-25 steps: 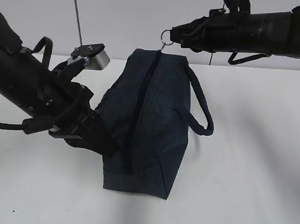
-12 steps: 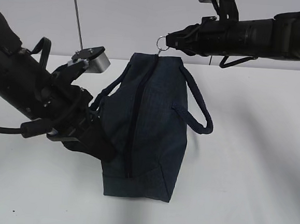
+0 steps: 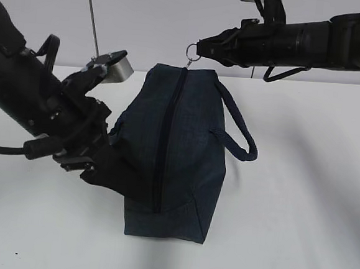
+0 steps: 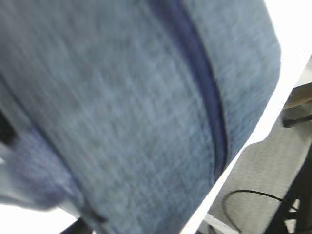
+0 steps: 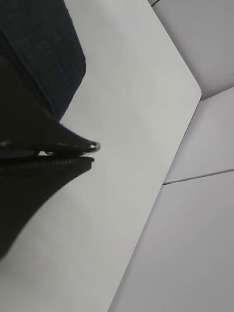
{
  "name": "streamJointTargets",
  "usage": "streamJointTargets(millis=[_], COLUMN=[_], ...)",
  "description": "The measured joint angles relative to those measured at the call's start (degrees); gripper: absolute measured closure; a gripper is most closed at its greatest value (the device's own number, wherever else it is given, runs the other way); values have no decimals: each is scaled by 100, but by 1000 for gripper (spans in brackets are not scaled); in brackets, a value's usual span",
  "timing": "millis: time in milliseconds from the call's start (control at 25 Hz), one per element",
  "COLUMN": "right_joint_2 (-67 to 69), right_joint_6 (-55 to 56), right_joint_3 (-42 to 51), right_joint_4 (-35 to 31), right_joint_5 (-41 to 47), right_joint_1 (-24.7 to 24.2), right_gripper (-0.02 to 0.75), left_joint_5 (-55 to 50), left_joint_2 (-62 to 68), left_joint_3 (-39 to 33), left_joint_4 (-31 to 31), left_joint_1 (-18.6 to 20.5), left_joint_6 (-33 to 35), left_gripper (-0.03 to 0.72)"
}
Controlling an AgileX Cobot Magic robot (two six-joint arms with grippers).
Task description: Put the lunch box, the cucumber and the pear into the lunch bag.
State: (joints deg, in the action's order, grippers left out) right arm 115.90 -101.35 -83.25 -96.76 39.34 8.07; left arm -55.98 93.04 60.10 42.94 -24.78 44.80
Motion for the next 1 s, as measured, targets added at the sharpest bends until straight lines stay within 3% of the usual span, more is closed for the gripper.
streamJointTargets(millis=[240, 640, 1000], right_joint_2=[0, 0, 0], right_joint_6=[75, 108, 118], right_joint_3=[0, 0, -3], right_joint_4=[169, 182, 184], right_joint_5=[38, 71, 211], right_joint_1=[-4, -13, -13], right_gripper=[732, 732, 732], left_joint_5=[-59, 762, 988], left_joint_2=[-240, -205, 86], left_joint_3=[634, 1431, 1845], left_joint_4=[-622, -800, -1446], left_joint_1=[0, 0, 0], left_joint_6=[-273, -889, -1379], left_gripper=[165, 161, 159])
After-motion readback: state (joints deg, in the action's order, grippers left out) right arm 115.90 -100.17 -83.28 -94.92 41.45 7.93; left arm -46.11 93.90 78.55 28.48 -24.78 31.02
